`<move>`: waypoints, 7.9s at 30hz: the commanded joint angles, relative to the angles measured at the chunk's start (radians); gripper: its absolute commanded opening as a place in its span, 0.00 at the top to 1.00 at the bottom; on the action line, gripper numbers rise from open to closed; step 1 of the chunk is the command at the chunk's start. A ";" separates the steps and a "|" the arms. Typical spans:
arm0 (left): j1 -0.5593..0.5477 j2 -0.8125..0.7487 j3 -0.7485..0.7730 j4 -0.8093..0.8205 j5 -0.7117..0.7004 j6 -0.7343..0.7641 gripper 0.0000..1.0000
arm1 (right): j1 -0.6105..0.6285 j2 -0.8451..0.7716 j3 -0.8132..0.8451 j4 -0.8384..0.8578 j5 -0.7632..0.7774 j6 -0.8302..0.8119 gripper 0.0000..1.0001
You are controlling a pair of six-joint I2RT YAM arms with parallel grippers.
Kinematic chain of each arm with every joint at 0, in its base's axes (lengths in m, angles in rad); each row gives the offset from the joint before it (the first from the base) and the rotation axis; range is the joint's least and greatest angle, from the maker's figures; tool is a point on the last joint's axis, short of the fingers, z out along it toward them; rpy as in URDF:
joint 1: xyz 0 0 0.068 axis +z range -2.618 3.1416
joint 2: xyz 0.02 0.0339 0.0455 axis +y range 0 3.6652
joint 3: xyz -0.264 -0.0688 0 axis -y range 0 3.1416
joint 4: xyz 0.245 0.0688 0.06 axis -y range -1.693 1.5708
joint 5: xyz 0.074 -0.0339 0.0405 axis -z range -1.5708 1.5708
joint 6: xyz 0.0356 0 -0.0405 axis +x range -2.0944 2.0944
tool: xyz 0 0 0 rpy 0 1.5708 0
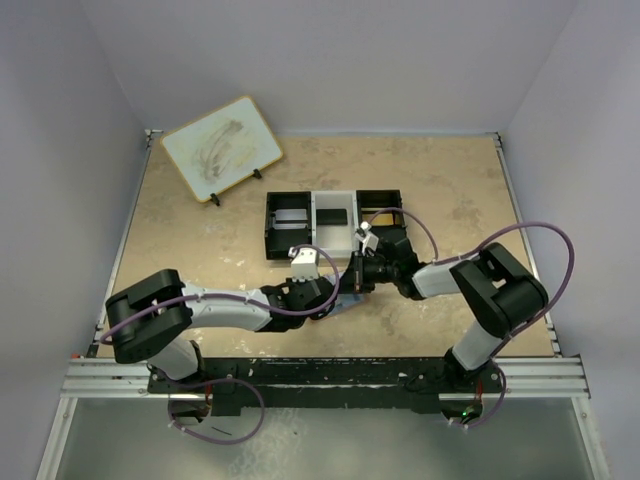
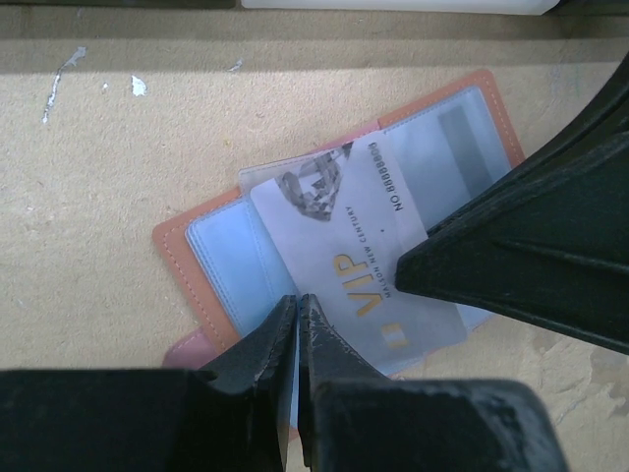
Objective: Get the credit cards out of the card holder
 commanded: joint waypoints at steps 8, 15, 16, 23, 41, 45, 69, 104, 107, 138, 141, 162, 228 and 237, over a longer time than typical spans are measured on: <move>-0.005 -0.040 -0.030 -0.019 -0.033 -0.025 0.99 | -0.070 -0.174 -0.054 -0.151 0.066 -0.065 1.00; -0.006 -0.108 -0.024 -0.059 -0.037 -0.024 0.96 | -0.073 -0.220 -0.098 -0.162 0.077 -0.064 1.00; -0.006 -0.133 -0.024 -0.063 -0.037 -0.020 0.94 | -0.074 -0.231 -0.099 -0.177 0.092 -0.068 1.00; -0.006 -0.218 0.023 -0.001 0.034 0.057 0.78 | -0.075 -0.298 -0.141 -0.148 0.167 -0.002 1.00; 0.009 0.068 0.136 -0.063 0.015 0.015 0.79 | -0.072 -0.229 -0.111 -0.092 0.151 -0.003 1.00; 0.008 0.042 0.111 -0.148 -0.001 -0.026 0.82 | -0.072 -0.251 -0.122 -0.121 0.164 -0.033 1.00; 0.026 0.163 0.115 0.028 0.080 -0.013 0.91 | -0.073 -0.201 -0.131 -0.027 0.086 -0.003 0.94; 0.336 -0.371 0.047 -0.230 0.138 0.215 0.48 | -0.015 -0.560 0.046 -0.134 0.304 -0.584 1.00; 0.463 -0.399 0.095 -0.350 0.173 0.285 0.45 | 0.028 -0.571 0.046 -0.053 0.327 -0.747 1.00; 0.825 -0.664 0.174 -0.582 -0.180 0.455 0.34 | 0.193 0.240 0.855 -0.418 0.420 -1.481 1.00; 0.826 -0.665 0.174 -0.581 -0.182 0.455 0.33 | 0.200 0.277 0.891 -0.444 0.471 -1.504 1.00; 0.826 -0.664 0.174 -0.580 -0.179 0.459 0.33 | 0.245 0.488 1.088 -0.499 0.711 -1.724 0.99; 0.825 -0.620 0.175 -0.584 -0.146 0.480 0.34 | 0.264 -0.206 0.530 -0.589 0.777 -0.491 0.52; 0.825 -0.615 0.174 -0.584 -0.151 0.477 0.34 | 0.306 -0.301 0.305 -0.541 0.689 -0.276 0.40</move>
